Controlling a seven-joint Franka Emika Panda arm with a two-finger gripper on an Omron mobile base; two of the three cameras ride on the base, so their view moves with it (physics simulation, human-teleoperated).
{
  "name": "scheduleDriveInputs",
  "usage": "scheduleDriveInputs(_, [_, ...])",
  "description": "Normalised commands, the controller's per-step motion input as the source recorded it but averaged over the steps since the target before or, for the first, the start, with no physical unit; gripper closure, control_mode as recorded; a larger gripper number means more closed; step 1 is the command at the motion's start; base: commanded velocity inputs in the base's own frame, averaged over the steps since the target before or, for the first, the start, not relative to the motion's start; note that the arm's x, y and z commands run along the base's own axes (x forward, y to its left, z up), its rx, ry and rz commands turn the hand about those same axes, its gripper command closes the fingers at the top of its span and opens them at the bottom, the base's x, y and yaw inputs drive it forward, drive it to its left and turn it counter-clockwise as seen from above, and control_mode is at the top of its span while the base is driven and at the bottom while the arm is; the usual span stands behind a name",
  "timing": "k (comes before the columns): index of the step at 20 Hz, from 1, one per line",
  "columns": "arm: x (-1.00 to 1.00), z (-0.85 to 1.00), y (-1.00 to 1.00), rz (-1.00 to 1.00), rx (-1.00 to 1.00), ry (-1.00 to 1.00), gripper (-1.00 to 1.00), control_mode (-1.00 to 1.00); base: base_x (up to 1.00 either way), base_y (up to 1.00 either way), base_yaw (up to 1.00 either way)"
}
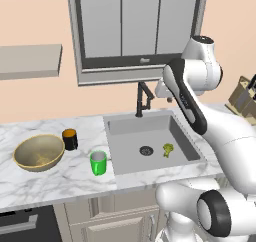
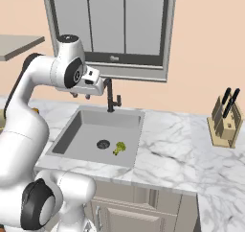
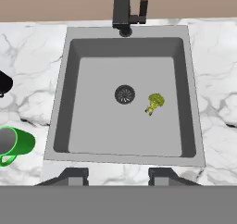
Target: Clear the mugs and bowl far away from the sink.
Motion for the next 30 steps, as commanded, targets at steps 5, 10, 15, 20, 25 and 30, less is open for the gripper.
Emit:
scheduleDriveInputs(5, [-0.21, 0.00, 0.02, 0.00, 0.00, 0.00, -1.00, -1.00, 0.00, 0.00, 0.00])
scheduleDriveInputs(10, [-0.65, 0.13, 0.26, 0.00, -0.05, 0.00, -1.00, -1.00, 0.00, 0.00, 0.00])
scheduleDriveInputs(15, [-0.73, 0.26, 0.09, 0.00, -0.06, -0.01, -1.00, -1.00, 0.00, 0.00, 0.00])
scheduleDriveInputs(20, [-0.73, 0.00, 0.00, 0.00, -0.03, -0.06, -1.00, -1.00, 0.00, 0.00, 0.00])
scheduleDriveInputs(25, [-0.59, 0.00, 0.00, 0.00, 0.00, -0.08, -1.00, -1.00, 0.00, 0.00, 0.00])
scheduleDriveInputs(30, [-0.13, 0.00, 0.00, 0.00, 0.00, -0.03, -1.00, -1.00, 0.00, 0.00, 0.00])
